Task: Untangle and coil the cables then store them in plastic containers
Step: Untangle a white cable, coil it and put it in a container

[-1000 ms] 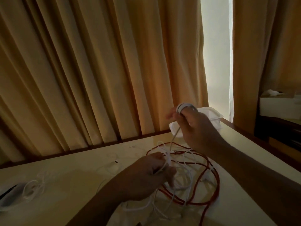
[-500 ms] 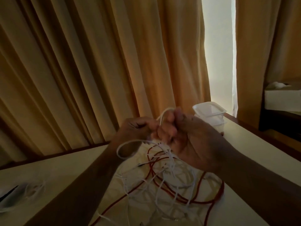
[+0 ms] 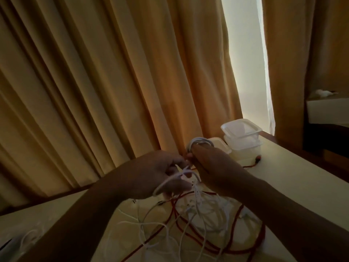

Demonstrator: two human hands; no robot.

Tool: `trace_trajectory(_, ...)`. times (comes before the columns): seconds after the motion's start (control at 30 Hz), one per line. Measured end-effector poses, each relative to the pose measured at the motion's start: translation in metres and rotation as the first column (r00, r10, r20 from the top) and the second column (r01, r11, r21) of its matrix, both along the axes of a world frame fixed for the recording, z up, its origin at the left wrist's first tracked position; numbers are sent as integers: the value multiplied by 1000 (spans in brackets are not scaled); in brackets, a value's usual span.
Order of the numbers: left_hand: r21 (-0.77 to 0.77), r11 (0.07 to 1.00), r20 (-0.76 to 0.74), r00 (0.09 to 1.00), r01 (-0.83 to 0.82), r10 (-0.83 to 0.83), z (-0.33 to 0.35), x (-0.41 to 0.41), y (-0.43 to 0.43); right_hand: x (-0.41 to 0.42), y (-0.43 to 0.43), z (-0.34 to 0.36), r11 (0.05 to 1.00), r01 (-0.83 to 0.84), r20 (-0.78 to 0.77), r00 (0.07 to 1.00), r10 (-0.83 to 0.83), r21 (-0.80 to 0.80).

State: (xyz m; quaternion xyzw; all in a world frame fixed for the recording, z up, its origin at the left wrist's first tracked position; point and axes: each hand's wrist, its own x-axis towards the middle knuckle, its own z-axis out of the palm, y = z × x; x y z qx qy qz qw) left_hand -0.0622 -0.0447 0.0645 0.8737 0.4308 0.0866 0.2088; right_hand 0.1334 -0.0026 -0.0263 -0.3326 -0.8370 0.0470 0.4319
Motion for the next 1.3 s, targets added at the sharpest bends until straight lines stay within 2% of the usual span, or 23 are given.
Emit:
trace_trajectory(0.07, -318, 946, 198, 980, 61, 3, 4, -4, 1, 7, 0, 3, 1000, 0, -28, 1000, 0, 14)
trace_trajectory(0.1, -400, 913, 283, 958, 77, 44, 4, -7, 3, 9, -1, 3, 1000, -3, -23, 1000, 3, 23)
trace_trajectory(0.2, -443, 895, 373, 918, 46, 137, 2, -18, 12, 9, 0, -3, 998, 33, 43, 998, -35, 60)
trace_trajectory(0.27, -407, 913, 374, 909, -16, 183, 3, -21, 13, 8, 2, -4, 994, 96, 51, 994, -98, 42)
trace_trajectory(0.3, -312, 947, 347, 920, -71, 183, 3, -20, 13, 8, 2, -4, 993, 115, 40, 993, -115, 13)
trace_trajectory(0.37, 57, 987, 234, 963, -152, 135, 3, -12, 15, 10, -2, -1, 993, 93, 4, 996, -93, -72)
trace_trajectory(0.4, 259, 953, 205, 973, -157, 105, 1, -9, 19, 11, -5, 1, 990, 53, -15, 998, -56, -129)
trace_trajectory(0.47, 571, 817, 113, 994, -75, 12, -5, -6, 27, 18, -14, 5, 969, -37, -81, 997, 17, -244)
trace_trajectory(0.53, 704, 711, 46, 998, -7, -35, -10, -6, 34, 26, -19, 11, 943, -115, -186, 981, 58, -313)
trace_trajectory(0.57, 689, 724, 88, 995, -30, -43, -12, -6, 35, 29, -18, 13, 929, -143, -245, 968, 60, -341)
trace_trajectory(0.6, 614, 784, 170, 985, -86, -26, -11, -4, 34, 31, -17, 14, 918, -160, -297, 954, 48, -363)
trace_trajectory(0.63, 476, 866, 247, 968, -153, 35, -7, -3, 32, 30, -16, 14, 923, -143, -320, 947, 23, -357)
trace_trajectory(0.7, 90, 962, 329, 919, -258, 216, 2, -3, 28, 27, -14, 10, 966, -5, -277, 958, -69, -259)
trace_trajectory(0.73, -134, 955, 379, 877, -263, 295, 6, -6, 26, 24, -14, 9, 977, 67, -255, 959, -119, -204)
trace_trajectory(0.8, -512, 847, 487, 763, -145, 425, 12, -7, 20, 24, -15, 5, 976, 152, -247, 951, -187, -154)
trace_trajectory(0.87, -642, 767, 530, 719, -6, 449, 15, -5, 12, 22, -14, 2, 964, 226, -207, 946, -251, -139)
trace_trajectory(0.93, -644, 763, 564, 712, 60, 419, 11, -3, 8, 21, -14, 0, 950, 289, -146, 941, -304, -117)
trace_trajectory(1.03, -619, 784, 584, 696, 49, 418, 5, -6, 9, 27, -15, 5, 953, 284, -136, 945, -296, -103)
trace_trajectory(1.1, -560, 818, 475, 758, -131, 447, -1, -11, 10, 32, -17, 7, 964, 232, -176, 952, -252, -129)
trace_trajectory(1.17, -354, 870, 296, 841, -344, 453, -6, -16, 13, 32, -19, 7, 960, 127, -236, 953, -187, -248)
trace_trajectory(1.23, 52, 926, 177, 916, -374, 360, -8, -19, 14, 29, -19, 8, 909, 4, -305, 941, -144, -418)
trace_trajectory(1.3, 432, 853, 174, 955, -292, 239, -10, -20, 15, 27, -21, 10, 773, -225, -398, 917, -39, -593)
